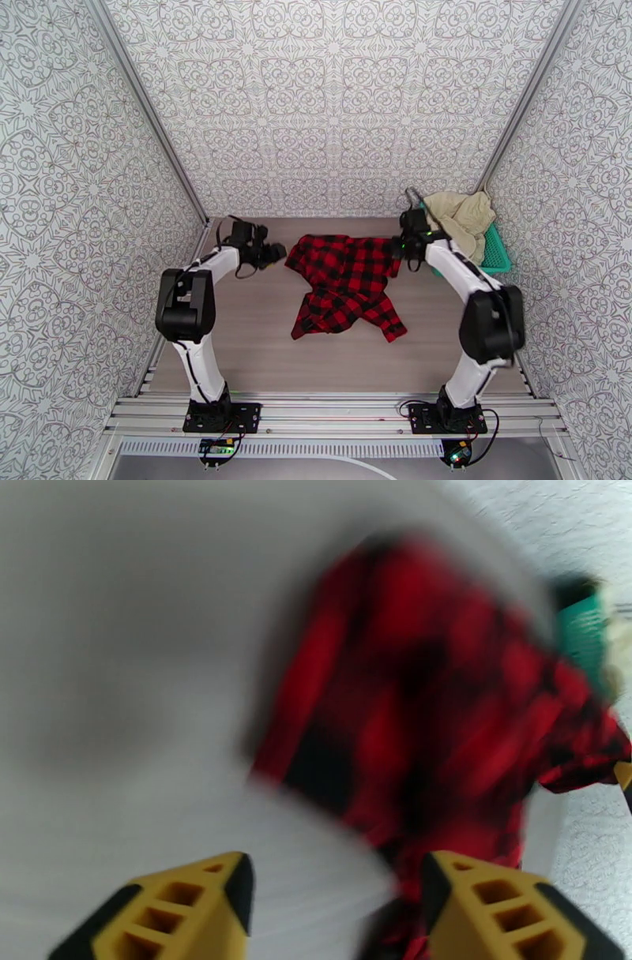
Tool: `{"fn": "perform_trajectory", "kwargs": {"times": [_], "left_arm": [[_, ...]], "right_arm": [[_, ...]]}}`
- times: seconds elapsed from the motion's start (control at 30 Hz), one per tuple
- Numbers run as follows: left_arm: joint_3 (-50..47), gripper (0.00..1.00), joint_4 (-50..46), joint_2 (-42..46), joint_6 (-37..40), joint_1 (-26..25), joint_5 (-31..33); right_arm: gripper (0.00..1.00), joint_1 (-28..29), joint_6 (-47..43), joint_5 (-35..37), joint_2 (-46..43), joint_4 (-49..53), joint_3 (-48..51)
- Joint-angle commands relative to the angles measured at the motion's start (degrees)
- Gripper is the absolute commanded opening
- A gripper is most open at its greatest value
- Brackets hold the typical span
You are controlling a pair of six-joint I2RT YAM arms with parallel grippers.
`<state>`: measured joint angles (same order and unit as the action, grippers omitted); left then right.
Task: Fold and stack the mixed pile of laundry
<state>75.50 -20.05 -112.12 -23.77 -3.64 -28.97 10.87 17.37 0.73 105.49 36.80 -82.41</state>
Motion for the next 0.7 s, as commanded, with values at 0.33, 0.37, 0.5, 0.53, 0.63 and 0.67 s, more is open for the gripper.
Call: {"fn": "perform_trajectory", "kwargs": {"times": [0.33, 0.37, 0.5, 0.53, 0.63, 0.67], "left_arm": [[11.77, 0.77, -8.86, -0.95, 12.62, -17.80, 18.67], [13.02, 0.77, -10.46, -1.92, 12.25, -18.35, 19.82], [14.28, 0.81, -14.90, -3.14, 11.13, -21.72, 25.59], [14.49, 0.81, -15.87, -3.53, 11.24, -22.51, 26.84], [16.31, 0.81, -17.97, -6.04, 12.12, -24.19, 28.21], [17.31, 0.81, -18.70, -7.15, 12.55, -24.59, 28.38]], "right_arm": [[0.00, -0.41, 1.30, -1.94, -2.37, -3.30, 2.15], [0.00, -0.41, 1.30, -1.88, -2.61, -3.31, 2.33], [0.00, -0.41, 1.51, -2.14, -3.34, -3.72, 3.59], [0.00, -0.41, 1.52, -2.28, -3.45, -3.90, 3.86], [0.00, -0.42, 1.71, -2.47, -3.23, -4.23, 4.22], [0.00, -0.41, 1.73, -2.57, -3.19, -4.27, 4.36]]}}
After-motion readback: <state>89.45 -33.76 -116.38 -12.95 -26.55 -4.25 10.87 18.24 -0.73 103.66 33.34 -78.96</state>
